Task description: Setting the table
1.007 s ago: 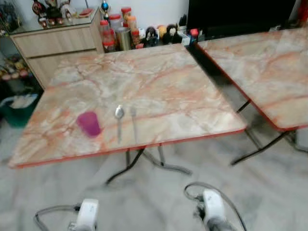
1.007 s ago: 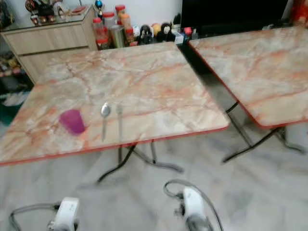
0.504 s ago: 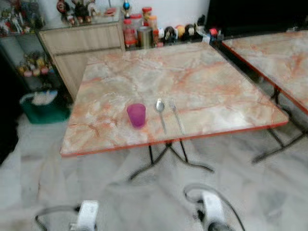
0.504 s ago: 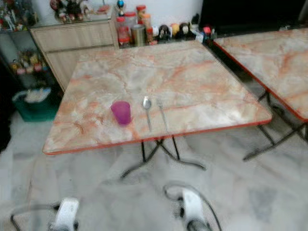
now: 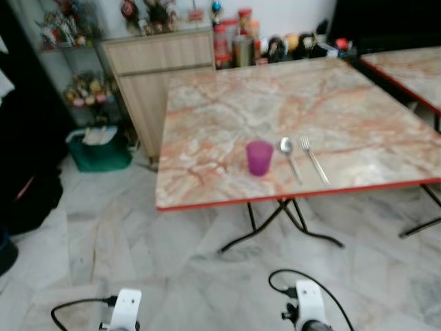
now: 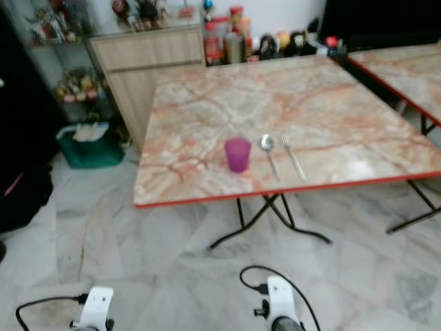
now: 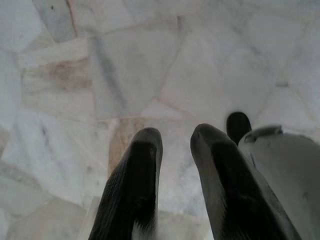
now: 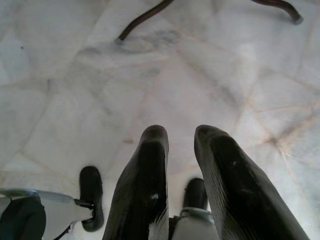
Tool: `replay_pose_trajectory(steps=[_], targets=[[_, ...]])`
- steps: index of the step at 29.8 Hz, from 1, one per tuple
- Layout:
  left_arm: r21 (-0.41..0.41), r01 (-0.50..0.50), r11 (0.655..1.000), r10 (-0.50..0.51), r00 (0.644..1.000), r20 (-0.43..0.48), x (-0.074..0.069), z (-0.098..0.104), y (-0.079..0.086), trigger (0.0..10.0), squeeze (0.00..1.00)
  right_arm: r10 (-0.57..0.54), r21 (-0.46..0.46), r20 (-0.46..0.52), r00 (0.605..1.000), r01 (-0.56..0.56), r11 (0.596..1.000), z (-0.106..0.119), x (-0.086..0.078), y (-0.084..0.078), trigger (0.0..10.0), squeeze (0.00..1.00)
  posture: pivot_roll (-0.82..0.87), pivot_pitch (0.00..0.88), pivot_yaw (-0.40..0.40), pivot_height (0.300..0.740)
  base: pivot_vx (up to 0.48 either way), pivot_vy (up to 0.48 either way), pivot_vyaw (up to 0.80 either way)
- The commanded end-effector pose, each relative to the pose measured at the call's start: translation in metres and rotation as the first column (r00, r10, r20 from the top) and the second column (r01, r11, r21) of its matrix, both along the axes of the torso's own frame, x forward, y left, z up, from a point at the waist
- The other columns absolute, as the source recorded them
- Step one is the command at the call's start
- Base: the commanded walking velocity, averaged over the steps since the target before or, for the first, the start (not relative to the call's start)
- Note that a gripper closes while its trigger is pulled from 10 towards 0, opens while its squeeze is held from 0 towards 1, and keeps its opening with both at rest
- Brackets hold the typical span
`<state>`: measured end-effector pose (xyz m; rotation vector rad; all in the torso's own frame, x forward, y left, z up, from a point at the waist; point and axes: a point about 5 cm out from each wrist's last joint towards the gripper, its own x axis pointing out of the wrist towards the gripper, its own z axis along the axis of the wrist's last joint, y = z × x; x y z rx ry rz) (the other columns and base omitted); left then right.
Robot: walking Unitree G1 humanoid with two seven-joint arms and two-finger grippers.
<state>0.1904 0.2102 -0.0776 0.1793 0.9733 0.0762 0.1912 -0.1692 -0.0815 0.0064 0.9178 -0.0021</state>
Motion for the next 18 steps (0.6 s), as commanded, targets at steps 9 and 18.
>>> replay_pose_trajectory(steps=[9,18], targets=[[-0.020,-0.007,1.000,0.008,0.999,0.032,0.0038,0.0028,0.0024,10.0,0.00,-0.007,0.025,0.022,1.000,0.007,1.000,0.0029,0.0064,0.0075,10.0,0.00,0.01,0.000,0.056,0.740,0.000,0.000,0.00],[-0.009,0.001,1.000,0.000,0.999,0.048,0.0058,0.0040,0.0019,10.0,0.00,-0.005,0.020,0.020,1.000,0.005,1.000,0.0027,0.0058,0.0061,10.0,0.00,0.02,0.000,0.053,0.740,0.000,0.000,0.00]])
